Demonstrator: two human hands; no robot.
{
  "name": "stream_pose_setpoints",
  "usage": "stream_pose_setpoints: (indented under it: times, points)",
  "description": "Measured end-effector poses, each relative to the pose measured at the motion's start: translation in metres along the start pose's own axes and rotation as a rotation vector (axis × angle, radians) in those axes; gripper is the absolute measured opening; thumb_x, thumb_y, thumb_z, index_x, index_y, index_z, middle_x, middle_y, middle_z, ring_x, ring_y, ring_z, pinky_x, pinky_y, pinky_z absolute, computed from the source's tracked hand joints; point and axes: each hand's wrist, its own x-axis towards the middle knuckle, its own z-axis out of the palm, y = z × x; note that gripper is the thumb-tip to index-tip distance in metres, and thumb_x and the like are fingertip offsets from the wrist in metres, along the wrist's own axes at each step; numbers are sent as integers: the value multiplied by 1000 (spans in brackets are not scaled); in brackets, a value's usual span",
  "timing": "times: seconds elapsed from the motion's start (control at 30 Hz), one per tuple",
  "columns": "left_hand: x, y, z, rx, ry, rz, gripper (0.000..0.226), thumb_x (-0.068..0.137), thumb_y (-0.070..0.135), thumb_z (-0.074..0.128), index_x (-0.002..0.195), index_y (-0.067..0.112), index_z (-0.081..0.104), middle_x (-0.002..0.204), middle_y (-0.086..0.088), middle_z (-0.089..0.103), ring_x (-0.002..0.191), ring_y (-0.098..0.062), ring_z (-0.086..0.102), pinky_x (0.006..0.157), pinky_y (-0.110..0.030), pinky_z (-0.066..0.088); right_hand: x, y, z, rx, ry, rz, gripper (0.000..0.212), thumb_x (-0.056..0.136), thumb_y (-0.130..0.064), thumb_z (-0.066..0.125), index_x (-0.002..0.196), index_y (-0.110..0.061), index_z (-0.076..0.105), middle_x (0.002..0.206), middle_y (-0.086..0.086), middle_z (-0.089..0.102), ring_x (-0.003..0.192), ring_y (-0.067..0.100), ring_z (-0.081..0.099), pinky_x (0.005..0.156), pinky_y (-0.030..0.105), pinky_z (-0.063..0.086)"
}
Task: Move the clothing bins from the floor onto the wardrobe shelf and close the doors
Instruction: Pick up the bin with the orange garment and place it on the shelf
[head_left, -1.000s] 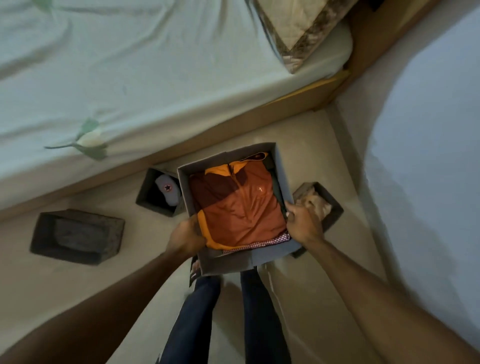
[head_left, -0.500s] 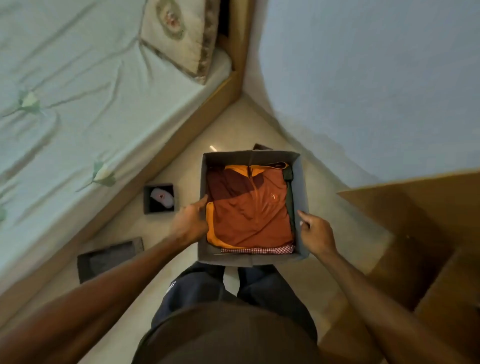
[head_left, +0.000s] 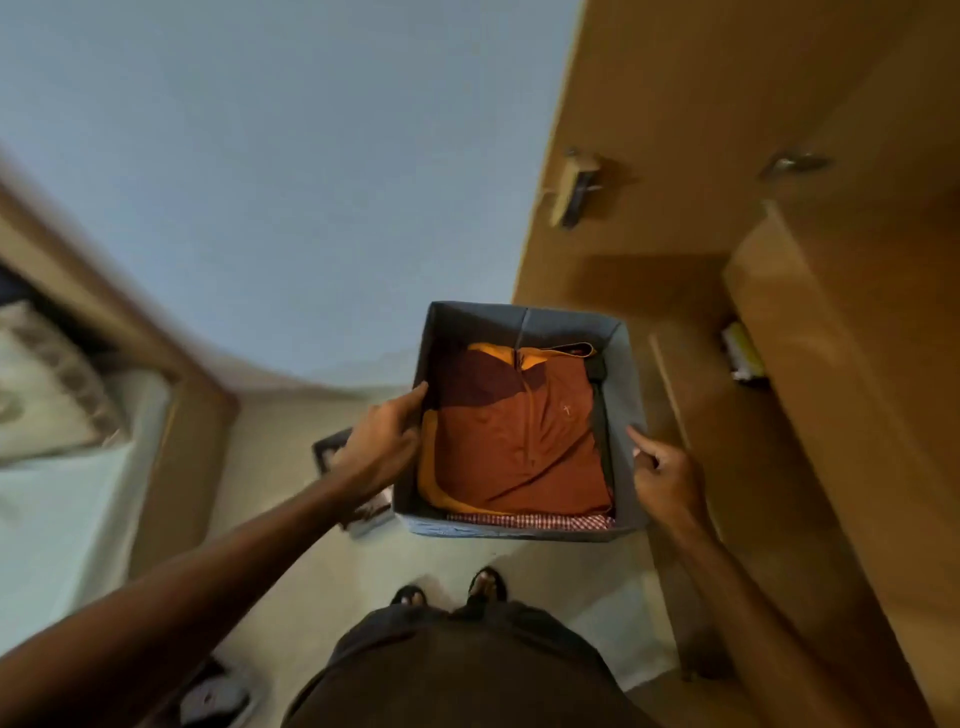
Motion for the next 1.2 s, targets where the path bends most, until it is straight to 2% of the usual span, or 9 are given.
stream_pose_setpoints:
  times: [0.1,0.2,0.3,0.43,0.63,0.83,0.93,1.0,1.2]
  points:
    - [28,66,5,33,5,140,65,77,24,39,141,22,49,130,-16,62,119,-36,58,97,-42,48,-1,3,-49,54,173,34,35,95,-8,49,126,-13,65,117,9,71,79,16,65,72,22,43]
    - [52,113,12,12,23,246,62,78,29,38,138,27,52,128,-15,64,117,-37,59,97,-44,49,-6,4,-85,103,277,66,36,97,-8,47,129,-15,62,73,-12,64,54,-4,39,51,10,32]
    - [79,163,17,-3,-9,332,60,79,35,39,138,34,51,130,-10,63,120,-33,59,99,-45,49,-8,1,-126,133,410,129,38,97,-3,45,130,-13,61,80,-10,67,39,1,35,36,9,32]
    - [109,221,30,-29,-37,489,55,86,33,42,140,34,48,136,-1,60,124,-26,56,102,-38,44,-2,-2,-164,106,543,166,35,99,-9,49,131,-16,60,60,-20,33,33,1,41,33,9,30]
    - [172,296,64,-95,-243,666,46,94,23,48,139,32,49,137,-1,58,125,-23,56,105,-41,46,23,18,-199,159,710,276,35,99,-13,47,131,-21,61,36,-8,43,29,10,29,39,20,23]
    - [217,371,108,-4,-295,840,48,96,14,48,144,21,45,136,-6,59,119,-28,59,94,-33,48,44,36,-221,186,857,412,35,99,-13,47,129,-23,62,57,-15,44,37,3,42,44,16,28]
    - [230,406,135,73,-370,914,51,95,15,47,146,22,42,132,-8,62,114,-30,61,87,-33,48,52,54,-232,171,895,501,37,98,-15,46,129,-27,62,89,4,71,54,-2,37,50,16,30]
    - [237,429,155,126,-413,946,53,94,15,48,146,23,40,133,-9,61,113,-33,60,87,-37,50,54,63,-239,142,893,544,38,97,-14,46,129,-27,62,111,12,72,61,6,47,54,17,35]
    - [262,483,215,246,-492,1074,48,91,16,49,136,30,51,120,-5,68,100,-31,64,81,-43,54,71,92,-268,71,937,622,37,95,-11,50,126,-24,65,121,8,69,104,29,66,81,23,44]
